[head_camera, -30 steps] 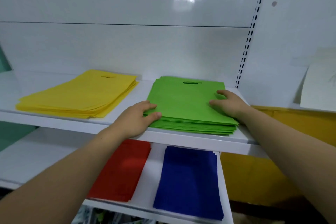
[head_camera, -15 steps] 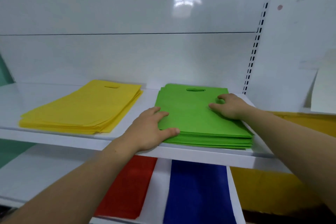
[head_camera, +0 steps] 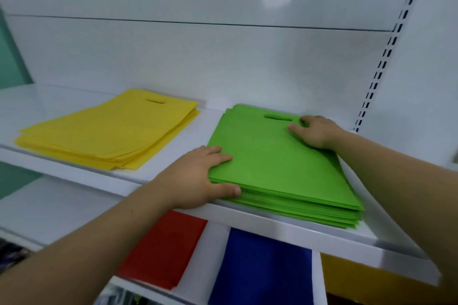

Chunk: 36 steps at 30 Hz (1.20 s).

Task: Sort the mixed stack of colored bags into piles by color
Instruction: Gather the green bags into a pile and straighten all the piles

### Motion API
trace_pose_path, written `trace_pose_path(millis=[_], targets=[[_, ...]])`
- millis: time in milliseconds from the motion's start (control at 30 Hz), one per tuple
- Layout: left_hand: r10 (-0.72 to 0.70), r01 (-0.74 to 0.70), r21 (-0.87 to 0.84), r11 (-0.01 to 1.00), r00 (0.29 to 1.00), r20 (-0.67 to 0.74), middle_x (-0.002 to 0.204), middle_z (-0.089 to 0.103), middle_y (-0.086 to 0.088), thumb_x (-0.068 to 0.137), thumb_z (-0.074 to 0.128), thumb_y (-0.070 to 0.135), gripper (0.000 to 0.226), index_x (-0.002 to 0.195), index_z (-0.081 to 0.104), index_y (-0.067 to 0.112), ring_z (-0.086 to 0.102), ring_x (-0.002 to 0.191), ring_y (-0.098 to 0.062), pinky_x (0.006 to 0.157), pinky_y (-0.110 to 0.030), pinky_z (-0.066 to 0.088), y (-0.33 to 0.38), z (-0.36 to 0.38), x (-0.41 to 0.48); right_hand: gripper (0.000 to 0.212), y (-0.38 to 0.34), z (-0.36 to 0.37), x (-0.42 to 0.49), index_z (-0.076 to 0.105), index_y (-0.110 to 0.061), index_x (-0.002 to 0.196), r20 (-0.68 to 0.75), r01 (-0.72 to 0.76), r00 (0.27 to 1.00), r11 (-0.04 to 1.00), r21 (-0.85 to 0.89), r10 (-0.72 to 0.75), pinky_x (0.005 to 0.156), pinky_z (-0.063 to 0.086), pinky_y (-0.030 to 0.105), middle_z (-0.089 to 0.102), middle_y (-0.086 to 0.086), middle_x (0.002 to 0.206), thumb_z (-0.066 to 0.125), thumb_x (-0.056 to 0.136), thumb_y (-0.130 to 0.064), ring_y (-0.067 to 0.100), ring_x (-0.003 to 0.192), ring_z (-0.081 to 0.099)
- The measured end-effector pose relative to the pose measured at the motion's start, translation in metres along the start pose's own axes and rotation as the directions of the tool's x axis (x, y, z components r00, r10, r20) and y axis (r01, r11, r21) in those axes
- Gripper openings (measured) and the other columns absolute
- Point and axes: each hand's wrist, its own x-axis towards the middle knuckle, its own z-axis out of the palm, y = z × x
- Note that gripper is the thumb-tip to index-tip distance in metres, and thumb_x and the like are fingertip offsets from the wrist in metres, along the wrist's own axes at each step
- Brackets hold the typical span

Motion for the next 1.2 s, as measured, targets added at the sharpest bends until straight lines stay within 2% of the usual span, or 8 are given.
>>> trace_pose_path(millis=[133,267,467,667,767,933,1100,1200], targets=[[-0.019,0.019,0.000,1.000,0.999,-0.047,0.154,0.026,0.013,0.042,0.033,0.087,0.112,0.142,0.037,0.037,0.020,0.142,-0.006,0.110,-0.018,0.013,0.004,0.000,-0.005,0.087,0.006,0.002,0.016,0.033,-0.018,0.147,0.003,0.029,1.000,0.999,0.013,-0.029,0.111,0.031,0.042,0.035,0.012,0.151,0.024,0.084,-0.079,0.033,0.136,0.035],[0.009,-0.008,0.042,0.999,1.000,-0.023,0.153,0.025,0.013,0.032,0.021,0.104,0.133,0.144,0.034,0.034,0.018,0.143,-0.009,0.108,-0.014,0.008,0.004,-0.002,-0.009,0.083,0.011,0.003,0.023,0.030,-0.016,0.148,-0.004,0.038,0.999,0.998,0.044,-0.038,0.109,0.031,0.039,0.034,0.016,0.151,0.026,0.088,-0.074,0.034,0.135,0.035],[0.026,-0.028,0.036,0.999,0.998,0.052,0.155,0.017,0.016,0.034,0.028,0.103,0.129,0.145,0.030,0.037,0.000,0.145,-0.007,0.109,-0.016,0.002,0.007,-0.008,-0.009,0.094,0.014,-0.003,0.031,0.030,-0.019,0.148,0.013,0.024,1.000,0.999,0.046,-0.025,0.110,0.032,0.041,0.032,0.017,0.150,0.028,0.080,-0.083,0.038,0.135,0.035],[0.024,-0.024,-0.018,1.000,0.999,-0.023,0.152,0.027,0.012,0.032,0.029,0.103,0.127,0.136,0.044,0.030,0.007,0.135,0.005,0.105,-0.010,0.007,0.008,-0.010,-0.012,0.096,0.008,-0.005,0.035,0.027,-0.018,0.150,0.076,0.057,0.995,0.996,0.069,-0.062,0.114,0.027,0.039,0.024,0.013,0.155,0.036,0.079,-0.082,0.034,0.139,0.030],[0.056,-0.056,0.008,0.998,0.998,-0.022,0.152,0.028,0.009,0.037,0.029,0.102,0.125,0.137,0.043,0.028,0.007,0.135,0.005,0.102,-0.002,0.000,0.008,-0.008,-0.012,0.099,0.006,-0.002,0.036,0.027,-0.016,0.149,0.114,0.085,0.989,0.994,0.067,-0.092,0.113,0.027,0.037,0.028,0.009,0.155,0.040,0.077,-0.082,0.029,0.139,0.032],[0.093,-0.091,0.079,0.993,0.996,-0.015,0.153,0.026,0.010,0.043,0.025,0.102,0.121,0.142,0.036,0.033,0.006,0.135,0.005,0.098,0.004,-0.008,0.006,-0.007,-0.014,0.096,0.003,-0.007,0.036,0.036,-0.015,0.146,0.107,0.067,0.992,0.998,-0.008,-0.066,0.110,0.032,0.038,0.035,0.013,0.151,0.038,0.077,-0.083,0.032,0.136,0.037],[0.094,-0.099,0.119,0.988,0.995,0.042,0.154,0.023,0.013,0.042,0.023,0.102,0.123,0.145,0.031,0.034,0.006,0.135,0.005,0.102,-0.001,-0.007,0.006,-0.009,-0.012,0.099,-0.003,-0.010,0.036,0.042,-0.008,0.141,0.161,0.029,0.987,0.999,-0.022,-0.025,0.107,0.037,0.039,0.040,0.015,0.148,0.040,0.076,-0.083,0.033,0.130,0.044],[0.078,-0.080,0.109,0.991,0.997,0.027,0.153,0.026,0.013,0.043,0.021,0.102,0.120,0.143,0.034,0.036,0.014,0.138,0.002,0.107,-0.010,0.004,0.004,-0.013,-0.012,0.102,-0.006,-0.014,0.035,0.041,-0.007,0.142,0.177,-0.017,0.984,0.999,-0.047,0.025,0.108,0.035,0.040,0.039,0.015,0.149,0.037,0.076,-0.085,0.033,0.131,0.043]])
